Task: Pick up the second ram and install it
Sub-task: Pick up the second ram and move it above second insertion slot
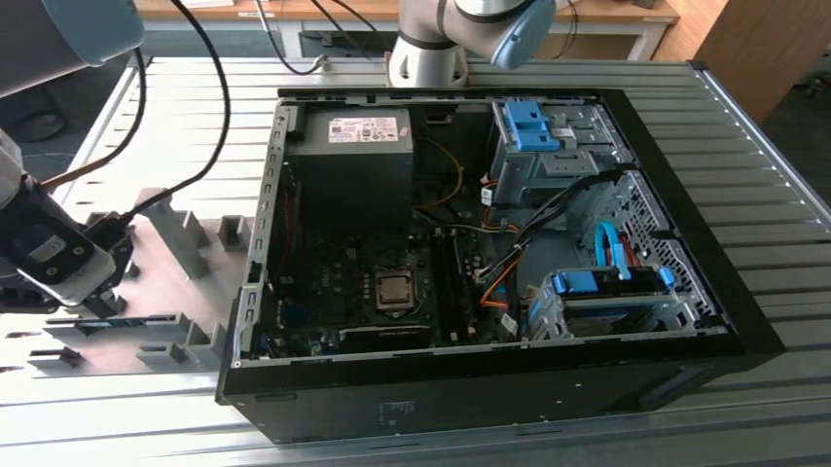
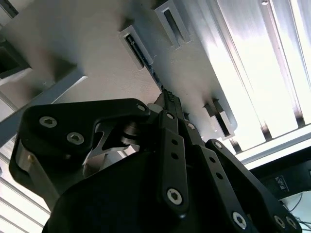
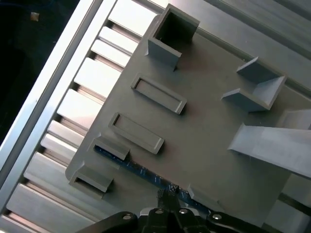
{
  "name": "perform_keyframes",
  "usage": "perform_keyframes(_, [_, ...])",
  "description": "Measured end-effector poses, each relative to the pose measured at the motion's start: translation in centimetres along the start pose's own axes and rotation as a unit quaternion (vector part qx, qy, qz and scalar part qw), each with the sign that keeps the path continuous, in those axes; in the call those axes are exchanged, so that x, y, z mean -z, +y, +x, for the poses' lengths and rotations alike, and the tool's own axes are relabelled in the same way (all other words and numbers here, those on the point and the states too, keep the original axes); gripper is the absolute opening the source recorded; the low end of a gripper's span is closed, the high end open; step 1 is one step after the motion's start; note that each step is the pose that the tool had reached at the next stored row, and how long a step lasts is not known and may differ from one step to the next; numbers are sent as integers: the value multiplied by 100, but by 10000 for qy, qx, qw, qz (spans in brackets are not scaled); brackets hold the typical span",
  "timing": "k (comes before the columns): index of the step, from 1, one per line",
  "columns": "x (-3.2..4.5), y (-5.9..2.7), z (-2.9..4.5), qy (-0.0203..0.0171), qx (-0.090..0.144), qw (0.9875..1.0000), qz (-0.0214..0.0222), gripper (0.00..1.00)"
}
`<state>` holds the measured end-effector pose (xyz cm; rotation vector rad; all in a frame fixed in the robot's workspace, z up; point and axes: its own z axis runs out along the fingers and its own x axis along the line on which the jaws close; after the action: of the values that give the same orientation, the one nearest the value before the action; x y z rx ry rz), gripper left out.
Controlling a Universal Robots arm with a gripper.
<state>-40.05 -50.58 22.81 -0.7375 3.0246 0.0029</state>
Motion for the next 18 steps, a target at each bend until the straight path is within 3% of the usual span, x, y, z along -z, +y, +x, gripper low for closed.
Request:
perform_keyframes(11, [0, 0, 0, -2, 368, 9993, -10, 11])
perform_keyframes(18, [0, 0, 0, -4, 701, 9975, -20, 11])
